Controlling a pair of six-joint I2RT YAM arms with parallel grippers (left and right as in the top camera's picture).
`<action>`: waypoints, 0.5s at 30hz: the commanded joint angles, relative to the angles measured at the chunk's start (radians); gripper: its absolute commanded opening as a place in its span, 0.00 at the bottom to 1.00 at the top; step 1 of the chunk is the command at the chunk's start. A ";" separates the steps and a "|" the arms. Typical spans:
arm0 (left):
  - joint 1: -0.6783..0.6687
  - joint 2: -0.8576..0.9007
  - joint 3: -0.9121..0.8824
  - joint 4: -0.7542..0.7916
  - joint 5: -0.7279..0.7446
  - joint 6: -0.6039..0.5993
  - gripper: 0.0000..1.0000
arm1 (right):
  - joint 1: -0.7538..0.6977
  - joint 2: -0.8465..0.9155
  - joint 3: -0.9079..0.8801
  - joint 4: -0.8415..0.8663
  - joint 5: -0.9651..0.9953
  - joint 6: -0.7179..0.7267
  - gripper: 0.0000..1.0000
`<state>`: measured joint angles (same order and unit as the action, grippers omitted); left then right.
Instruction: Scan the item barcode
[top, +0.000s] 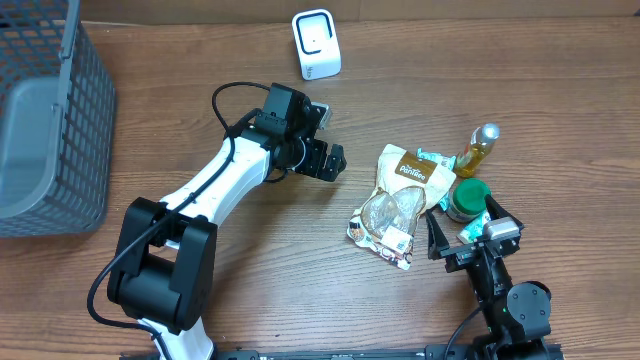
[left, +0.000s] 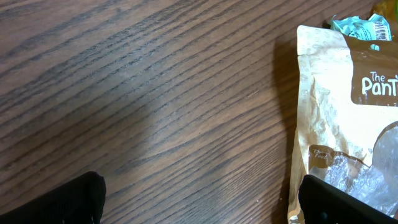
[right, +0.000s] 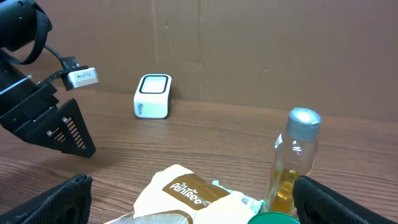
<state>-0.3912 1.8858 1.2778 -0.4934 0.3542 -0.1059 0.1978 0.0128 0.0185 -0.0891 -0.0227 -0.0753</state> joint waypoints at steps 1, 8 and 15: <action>-0.001 0.005 0.010 0.000 -0.007 -0.010 1.00 | -0.003 -0.010 -0.010 0.006 -0.005 -0.004 1.00; -0.001 0.005 0.010 0.000 -0.141 -0.006 0.99 | -0.003 -0.010 -0.010 0.006 -0.005 -0.004 1.00; -0.001 0.005 0.010 0.000 -0.183 -0.006 1.00 | -0.003 -0.010 -0.010 0.006 -0.005 -0.004 1.00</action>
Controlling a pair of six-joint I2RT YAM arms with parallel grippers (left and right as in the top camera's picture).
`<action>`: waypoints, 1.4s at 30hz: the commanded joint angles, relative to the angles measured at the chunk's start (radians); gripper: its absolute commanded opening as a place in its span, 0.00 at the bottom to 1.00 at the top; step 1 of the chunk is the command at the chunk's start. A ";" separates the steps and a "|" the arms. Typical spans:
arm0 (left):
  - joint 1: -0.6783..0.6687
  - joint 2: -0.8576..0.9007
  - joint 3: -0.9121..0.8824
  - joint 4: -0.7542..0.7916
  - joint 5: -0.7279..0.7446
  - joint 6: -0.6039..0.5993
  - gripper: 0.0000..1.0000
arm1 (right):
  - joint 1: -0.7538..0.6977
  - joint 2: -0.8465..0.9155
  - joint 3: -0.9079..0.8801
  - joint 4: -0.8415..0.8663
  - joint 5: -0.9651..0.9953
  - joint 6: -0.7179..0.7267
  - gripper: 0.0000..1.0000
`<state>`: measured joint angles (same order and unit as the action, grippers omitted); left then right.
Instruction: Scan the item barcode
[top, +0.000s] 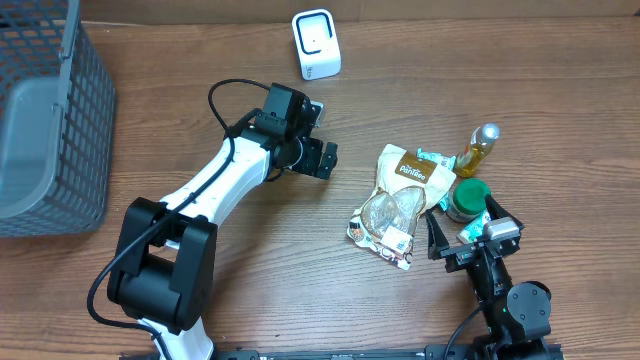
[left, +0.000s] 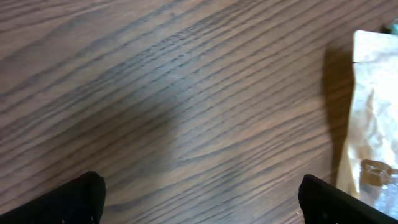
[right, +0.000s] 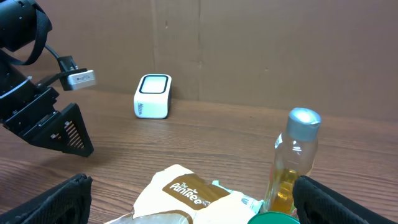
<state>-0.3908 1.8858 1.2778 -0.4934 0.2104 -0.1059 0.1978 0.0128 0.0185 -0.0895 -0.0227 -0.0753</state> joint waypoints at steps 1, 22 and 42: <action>-0.001 0.005 0.010 0.000 -0.039 -0.006 0.99 | -0.003 -0.010 -0.010 0.006 -0.005 -0.004 1.00; -0.045 -0.115 0.008 -0.031 -0.171 -0.002 1.00 | -0.003 -0.010 -0.010 0.006 -0.005 -0.004 1.00; 0.024 -0.552 -0.311 -0.013 -0.195 0.155 1.00 | -0.003 -0.010 -0.010 0.006 -0.005 -0.004 1.00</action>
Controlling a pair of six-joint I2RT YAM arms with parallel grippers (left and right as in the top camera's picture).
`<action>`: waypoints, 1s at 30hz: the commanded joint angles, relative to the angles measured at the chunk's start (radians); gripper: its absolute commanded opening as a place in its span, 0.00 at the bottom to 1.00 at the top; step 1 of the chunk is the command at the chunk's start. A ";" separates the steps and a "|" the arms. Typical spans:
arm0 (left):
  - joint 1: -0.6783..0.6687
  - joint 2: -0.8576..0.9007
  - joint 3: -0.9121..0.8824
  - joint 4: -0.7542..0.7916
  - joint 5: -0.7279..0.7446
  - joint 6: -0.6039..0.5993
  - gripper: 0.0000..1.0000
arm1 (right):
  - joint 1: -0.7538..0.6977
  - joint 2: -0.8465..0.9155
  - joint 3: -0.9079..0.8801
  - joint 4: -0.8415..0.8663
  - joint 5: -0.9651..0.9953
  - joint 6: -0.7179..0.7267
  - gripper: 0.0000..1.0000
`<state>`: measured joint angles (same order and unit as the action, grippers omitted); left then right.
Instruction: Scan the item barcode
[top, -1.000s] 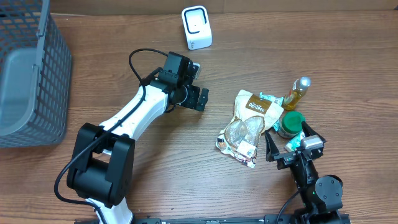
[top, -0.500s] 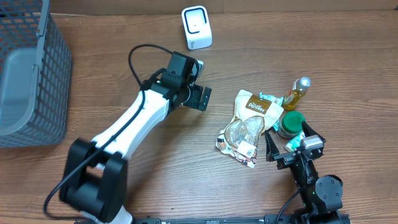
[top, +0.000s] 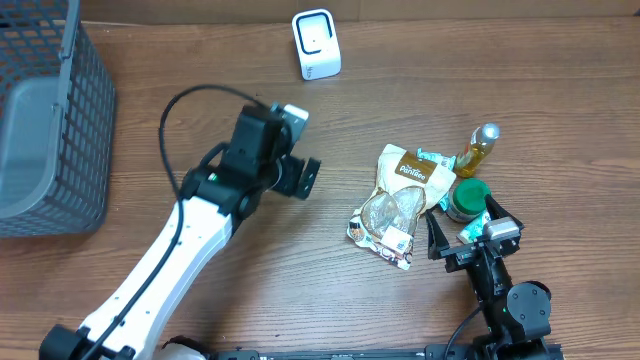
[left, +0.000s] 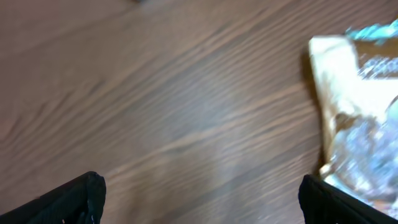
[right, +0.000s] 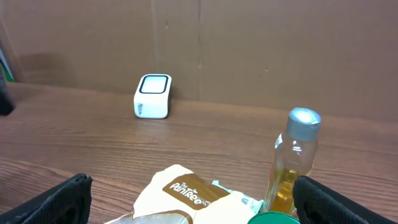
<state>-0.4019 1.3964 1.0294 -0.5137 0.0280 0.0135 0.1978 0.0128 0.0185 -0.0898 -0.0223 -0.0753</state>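
Note:
The tan "Pantree" snack pouch (top: 397, 193) lies flat, right of the table's middle, with nothing holding it. My left gripper (top: 300, 178) hangs open to its left, a short gap away. In the blurred left wrist view the pouch (left: 351, 106) fills the right edge, and bare wood lies between the fingertips (left: 84, 196). The white scanner (top: 316, 44) stands at the far edge and also shows as the scanner (right: 153, 96) in the right wrist view. My right gripper (top: 470, 226) rests open near the front edge, facing the pouch (right: 186, 190).
An oil bottle (top: 478, 148), a green-lidded jar (top: 468, 197) and a teal packet (top: 433, 157) crowd the pouch's right side. A grey wire basket (top: 80, 150) holding a grey bin stands at the far left.
My left gripper has moved left and nearer the front, away from the pouch, and has left the right wrist view. The arm's pose has changed. The right arm and the items are unmoved.
At first my left gripper stood open close to the pouch's left edge, over its printed top. Then it stood a little farther left, with only the pouch's edge in view. Now it is farther back still. The right gripper stayed open and still.

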 joint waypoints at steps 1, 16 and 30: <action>0.050 -0.081 -0.088 0.010 -0.011 0.035 1.00 | -0.003 -0.010 -0.010 0.006 -0.006 -0.004 1.00; 0.168 -0.373 -0.557 0.449 0.015 0.063 1.00 | -0.003 -0.010 -0.010 0.006 -0.006 -0.004 1.00; 0.168 -0.576 -0.784 0.781 0.013 0.159 1.00 | -0.003 -0.010 -0.010 0.006 -0.006 -0.004 1.00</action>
<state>-0.2394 0.8547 0.2665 0.2573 0.0330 0.1249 0.1978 0.0128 0.0185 -0.0895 -0.0227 -0.0757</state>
